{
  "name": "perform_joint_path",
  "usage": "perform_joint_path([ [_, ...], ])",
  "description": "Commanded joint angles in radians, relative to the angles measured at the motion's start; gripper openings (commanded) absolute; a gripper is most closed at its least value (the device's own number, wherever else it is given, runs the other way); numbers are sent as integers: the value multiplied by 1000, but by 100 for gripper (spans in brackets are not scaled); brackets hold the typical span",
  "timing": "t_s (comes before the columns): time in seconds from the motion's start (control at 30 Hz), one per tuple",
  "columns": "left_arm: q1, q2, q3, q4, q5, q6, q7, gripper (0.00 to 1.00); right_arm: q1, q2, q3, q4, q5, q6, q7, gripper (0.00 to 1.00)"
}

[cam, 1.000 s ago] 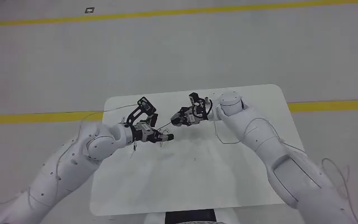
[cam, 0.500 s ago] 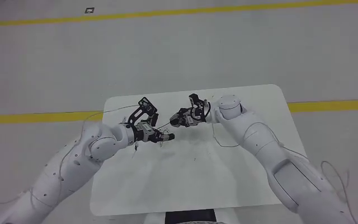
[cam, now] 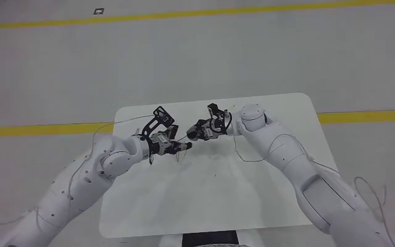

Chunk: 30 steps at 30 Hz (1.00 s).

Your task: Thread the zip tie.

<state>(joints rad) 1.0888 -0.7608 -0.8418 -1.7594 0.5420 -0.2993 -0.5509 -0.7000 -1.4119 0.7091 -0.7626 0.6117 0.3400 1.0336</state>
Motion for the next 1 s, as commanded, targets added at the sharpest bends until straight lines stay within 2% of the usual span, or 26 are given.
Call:
perform_joint_path([
  [0.0, -1, -1, -1, 1, 5, -2, -2, 26, 5, 0, -8, 8, 10, 0, -2, 0],
  [0.33, -2, -10, 0, 6, 18, -7, -9, 13, 28, -1, -52, 36, 69, 0, 2, 0],
  [0.97, -1, -23, -6, 13, 29, -13, -14, 15, 44, 15, -108, 7, 119, 0, -17, 0],
])
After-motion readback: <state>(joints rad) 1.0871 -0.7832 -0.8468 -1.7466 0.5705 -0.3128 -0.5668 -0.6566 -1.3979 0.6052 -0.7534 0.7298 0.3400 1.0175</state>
